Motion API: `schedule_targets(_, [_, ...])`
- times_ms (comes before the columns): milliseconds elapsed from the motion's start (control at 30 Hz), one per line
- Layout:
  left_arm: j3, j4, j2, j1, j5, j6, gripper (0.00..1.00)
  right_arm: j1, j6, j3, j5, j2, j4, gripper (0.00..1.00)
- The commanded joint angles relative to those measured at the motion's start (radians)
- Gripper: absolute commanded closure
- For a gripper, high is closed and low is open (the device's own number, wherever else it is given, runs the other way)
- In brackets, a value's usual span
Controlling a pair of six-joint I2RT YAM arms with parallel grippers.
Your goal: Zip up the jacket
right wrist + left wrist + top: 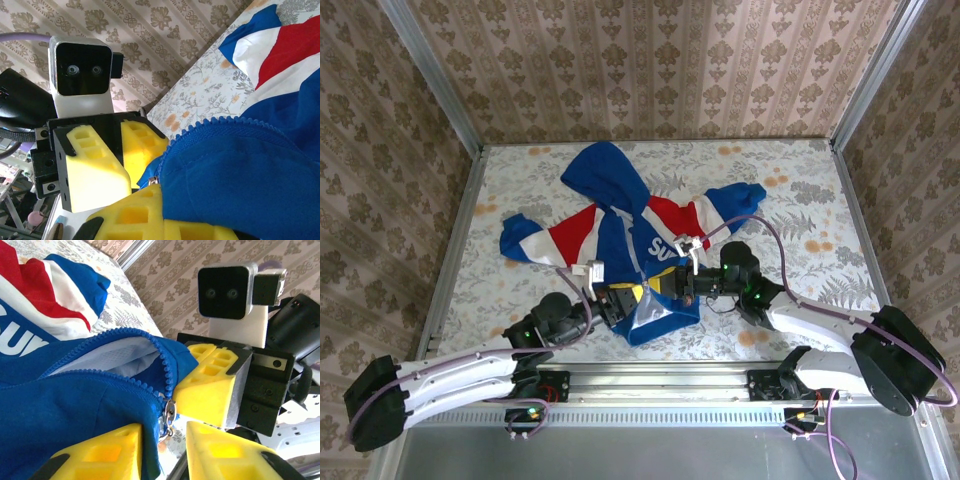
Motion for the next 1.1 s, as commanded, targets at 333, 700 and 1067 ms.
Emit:
schedule_targets(333, [0.007,0.030,-0.004,-0.011,-0.008,0.000,0.99,0.016,0.014,0.019,-0.010,0.019,0.052,1.00])
schedule_targets(700, [0.128,-0.417,0.009,-0.012,0.000,-0.009,1.00,0.016,-0.008,0.042,0.014,0.087,0.019,1.00])
schedule_targets(1067, [0.248,-0.661,0.124,0.102,0.130,-0.018,1.00,0.015,-0.060,0.052,0.079,0.153,-0.099,0.45])
